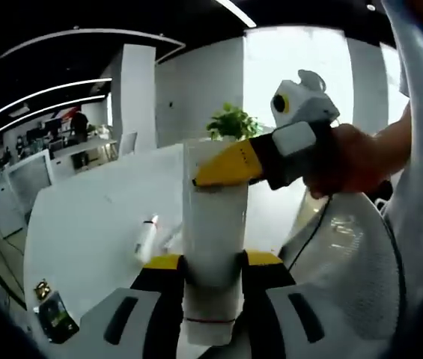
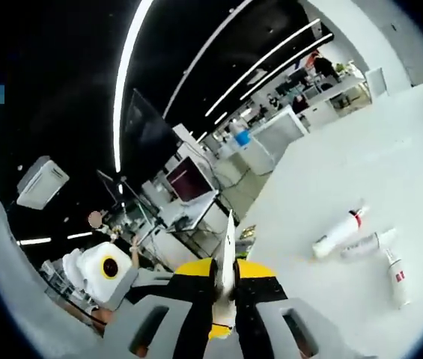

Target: Arrange the skincare products in the storage area until every visible bottle or jar stands upright without overlapping.

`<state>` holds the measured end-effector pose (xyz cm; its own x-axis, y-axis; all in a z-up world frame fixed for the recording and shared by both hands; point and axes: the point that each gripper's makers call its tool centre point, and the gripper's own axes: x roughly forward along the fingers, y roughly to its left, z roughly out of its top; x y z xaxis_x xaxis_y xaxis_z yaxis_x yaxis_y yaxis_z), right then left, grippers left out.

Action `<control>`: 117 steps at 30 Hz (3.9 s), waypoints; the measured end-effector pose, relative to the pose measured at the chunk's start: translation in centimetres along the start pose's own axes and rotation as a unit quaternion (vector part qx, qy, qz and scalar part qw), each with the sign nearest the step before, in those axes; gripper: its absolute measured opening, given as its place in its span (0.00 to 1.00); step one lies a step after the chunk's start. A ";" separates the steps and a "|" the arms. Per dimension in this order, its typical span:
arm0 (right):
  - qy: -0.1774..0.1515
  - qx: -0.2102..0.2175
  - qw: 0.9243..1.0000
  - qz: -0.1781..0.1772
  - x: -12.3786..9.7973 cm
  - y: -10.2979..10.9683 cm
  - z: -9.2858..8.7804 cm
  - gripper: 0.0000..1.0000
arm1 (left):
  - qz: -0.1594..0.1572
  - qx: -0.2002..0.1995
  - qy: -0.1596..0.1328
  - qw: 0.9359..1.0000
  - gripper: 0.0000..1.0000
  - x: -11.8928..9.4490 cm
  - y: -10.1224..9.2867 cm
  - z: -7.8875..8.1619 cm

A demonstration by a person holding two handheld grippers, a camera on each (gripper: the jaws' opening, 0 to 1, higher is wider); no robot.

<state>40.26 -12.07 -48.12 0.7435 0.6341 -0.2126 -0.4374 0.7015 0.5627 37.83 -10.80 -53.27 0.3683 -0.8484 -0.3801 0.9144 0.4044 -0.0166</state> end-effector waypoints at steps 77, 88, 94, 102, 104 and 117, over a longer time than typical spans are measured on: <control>0.409 -0.473 0.758 0.184 -3.4 3.2 -9.1 0.03 | -0.116 0.105 0.098 0.983 0.15 0.6 -5.3 -3.9; 0.394 -0.473 0.767 0.180 -3.2 2.3 -6.9 0.00 | -0.109 0.036 0.026 0.993 0.21 1.2 -4.2 -1.2; 0.372 -0.464 0.789 0.154 -2.5 0.9 -4.1 0.00 | -0.052 0.006 0.057 0.997 0.21 0.2 -1.3 -1.9; 0.368 -0.438 0.814 0.105 -1.2 -2.3 -1.0 0.00 | 0.002 0.169 0.059 0.984 0.00 -1.1 1.3 -2.6; 0.369 -0.437 0.816 0.090 -0.8 -3.1 -0.3 0.00 | 0.013 0.134 0.067 0.989 0.00 -1.5 1.8 -3.3; 0.369 -0.436 0.821 0.023 1.6 -7.6 4.9 0.00 | 0.060 0.153 0.117 0.979 0.12 -1.0 3.7 -5.9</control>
<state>47.26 -18.01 -48.85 0.3478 0.4649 -0.8142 -0.8913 0.4335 -0.1332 39.90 -6.44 -58.38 0.4602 -0.6849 -0.5649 0.8877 0.3449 0.3050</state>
